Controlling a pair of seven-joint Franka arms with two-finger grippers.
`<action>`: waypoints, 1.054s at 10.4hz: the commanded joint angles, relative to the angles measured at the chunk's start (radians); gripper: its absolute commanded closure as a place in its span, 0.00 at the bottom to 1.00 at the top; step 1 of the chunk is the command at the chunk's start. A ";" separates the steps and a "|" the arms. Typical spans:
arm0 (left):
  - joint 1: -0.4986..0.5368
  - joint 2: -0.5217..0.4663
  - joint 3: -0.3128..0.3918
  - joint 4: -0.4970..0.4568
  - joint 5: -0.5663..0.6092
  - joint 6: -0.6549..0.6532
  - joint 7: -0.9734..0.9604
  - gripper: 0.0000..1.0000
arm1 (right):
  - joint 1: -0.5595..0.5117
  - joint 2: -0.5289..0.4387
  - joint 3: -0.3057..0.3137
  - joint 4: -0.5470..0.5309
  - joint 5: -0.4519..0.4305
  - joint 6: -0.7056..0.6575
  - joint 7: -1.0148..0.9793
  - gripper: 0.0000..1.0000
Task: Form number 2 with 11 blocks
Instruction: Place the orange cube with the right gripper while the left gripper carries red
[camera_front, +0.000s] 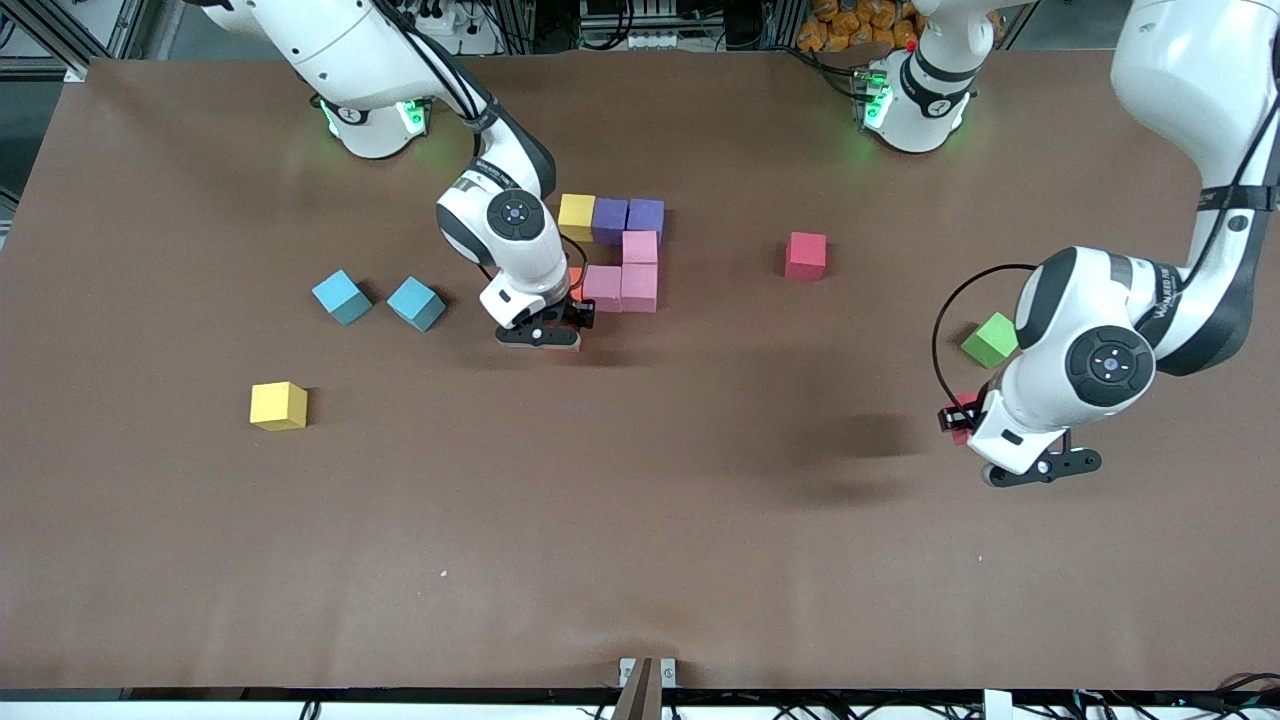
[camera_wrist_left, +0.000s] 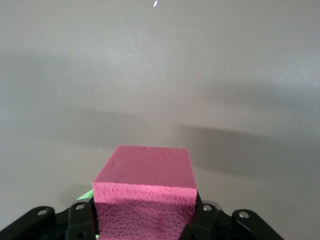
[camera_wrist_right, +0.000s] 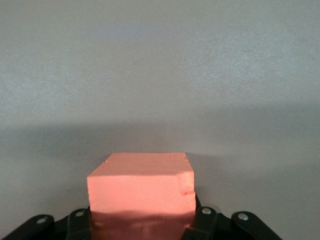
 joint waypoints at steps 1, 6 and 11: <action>-0.155 -0.068 0.151 -0.013 -0.075 -0.026 0.092 0.62 | 0.000 -0.001 0.007 0.002 -0.017 -0.010 0.031 0.00; -0.360 -0.064 0.288 -0.002 -0.175 -0.054 0.053 0.62 | -0.040 -0.099 0.011 0.007 -0.017 -0.057 -0.001 0.00; -0.493 0.034 0.273 0.087 -0.218 -0.053 -0.200 0.62 | -0.233 -0.236 0.017 -0.016 -0.011 -0.220 -0.419 0.00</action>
